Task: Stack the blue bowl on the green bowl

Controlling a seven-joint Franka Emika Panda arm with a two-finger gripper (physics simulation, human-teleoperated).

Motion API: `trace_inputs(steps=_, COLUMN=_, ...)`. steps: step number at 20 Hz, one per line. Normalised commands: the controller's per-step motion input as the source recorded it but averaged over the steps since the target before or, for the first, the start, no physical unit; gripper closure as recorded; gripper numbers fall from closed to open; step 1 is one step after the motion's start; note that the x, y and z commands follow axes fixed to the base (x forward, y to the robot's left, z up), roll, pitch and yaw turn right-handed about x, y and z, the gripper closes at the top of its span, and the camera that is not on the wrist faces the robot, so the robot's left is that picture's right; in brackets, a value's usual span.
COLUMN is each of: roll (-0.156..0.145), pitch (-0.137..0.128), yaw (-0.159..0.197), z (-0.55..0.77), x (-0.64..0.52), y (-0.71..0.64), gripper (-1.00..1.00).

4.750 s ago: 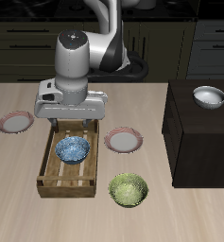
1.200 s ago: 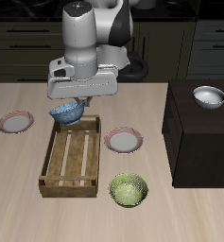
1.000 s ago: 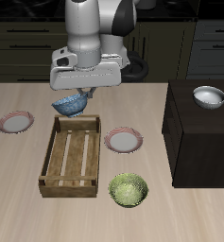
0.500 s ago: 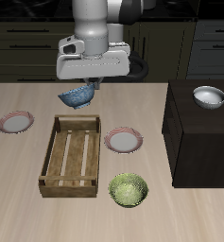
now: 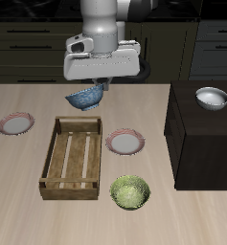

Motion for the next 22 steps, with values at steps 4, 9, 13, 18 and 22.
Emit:
trace_inputs(steps=4, roll=-0.006, pitch=0.014, yaw=-0.020, z=0.13, x=0.26, y=0.09, gripper=1.00)
trace_inputs(steps=9, roll=-0.007, pitch=0.011, yaw=-0.020, z=0.09, x=0.31, y=0.19, gripper=1.00)
trace_inputs(steps=13, roll=-0.005, pitch=-0.002, yaw=-0.008, z=0.05, x=0.23, y=0.18, gripper=1.00)
trace_inputs(steps=18, roll=-0.025, pitch=0.012, yaw=-0.017, z=-0.04, x=0.28, y=0.13, gripper=1.00)
trace_inputs(steps=22, roll=-0.031, pitch=0.005, yaw=-0.003, z=-0.02, x=0.23, y=0.12, gripper=1.00)
